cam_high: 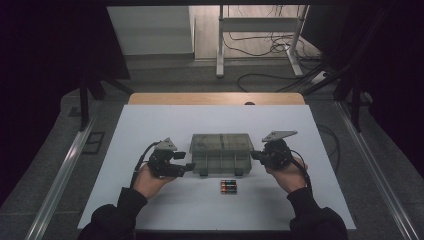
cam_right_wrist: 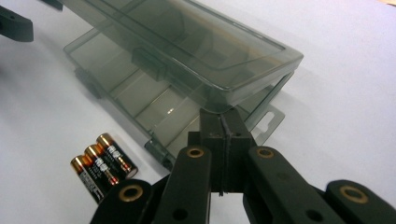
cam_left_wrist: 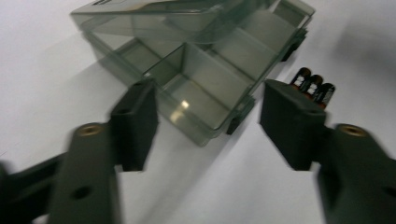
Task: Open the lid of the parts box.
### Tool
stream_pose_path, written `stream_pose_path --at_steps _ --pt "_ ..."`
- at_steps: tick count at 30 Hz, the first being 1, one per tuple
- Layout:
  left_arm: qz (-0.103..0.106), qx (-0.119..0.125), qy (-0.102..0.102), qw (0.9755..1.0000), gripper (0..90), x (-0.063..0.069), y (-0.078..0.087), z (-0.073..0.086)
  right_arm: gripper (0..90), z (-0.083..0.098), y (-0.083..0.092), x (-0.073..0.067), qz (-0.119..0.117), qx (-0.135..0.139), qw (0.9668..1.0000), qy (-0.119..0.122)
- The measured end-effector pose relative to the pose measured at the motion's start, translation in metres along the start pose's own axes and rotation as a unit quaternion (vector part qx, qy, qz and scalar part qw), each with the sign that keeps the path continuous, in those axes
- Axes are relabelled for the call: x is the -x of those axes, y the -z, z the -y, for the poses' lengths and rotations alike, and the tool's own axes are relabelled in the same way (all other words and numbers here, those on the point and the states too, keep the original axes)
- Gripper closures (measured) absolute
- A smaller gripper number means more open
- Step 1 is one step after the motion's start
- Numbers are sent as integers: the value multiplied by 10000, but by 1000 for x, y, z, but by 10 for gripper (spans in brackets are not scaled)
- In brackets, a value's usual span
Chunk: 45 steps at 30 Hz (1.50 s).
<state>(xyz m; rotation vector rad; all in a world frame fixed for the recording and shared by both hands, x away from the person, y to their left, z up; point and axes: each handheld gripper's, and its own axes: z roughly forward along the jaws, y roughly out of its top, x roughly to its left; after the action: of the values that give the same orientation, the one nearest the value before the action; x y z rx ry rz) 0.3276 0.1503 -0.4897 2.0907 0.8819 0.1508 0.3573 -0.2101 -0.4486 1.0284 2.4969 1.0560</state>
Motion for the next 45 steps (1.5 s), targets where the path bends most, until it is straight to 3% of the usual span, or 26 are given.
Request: stream_pose_path --at_steps 10,18,26,36,45 --pt "90 38 -37 9999 707 8 -7 -8 890 -8 -3 4 1 133 9999 -54" --pt "91 -76 -268 9996 880 19 -24 -16 891 -13 -6 5 11 200 9998 -48" --pt "66 -205 -425 9989 889 26 -39 -20 891 -17 -5 8 5 307 9995 -115" --pt "-34 -243 -436 9988 889 29 -53 -19 890 -23 -8 11 32 375 9992 -113" --pt "-73 -244 -534 9982 889 32 -57 -19 890 -31 -9 16 50 477 9987 -148"
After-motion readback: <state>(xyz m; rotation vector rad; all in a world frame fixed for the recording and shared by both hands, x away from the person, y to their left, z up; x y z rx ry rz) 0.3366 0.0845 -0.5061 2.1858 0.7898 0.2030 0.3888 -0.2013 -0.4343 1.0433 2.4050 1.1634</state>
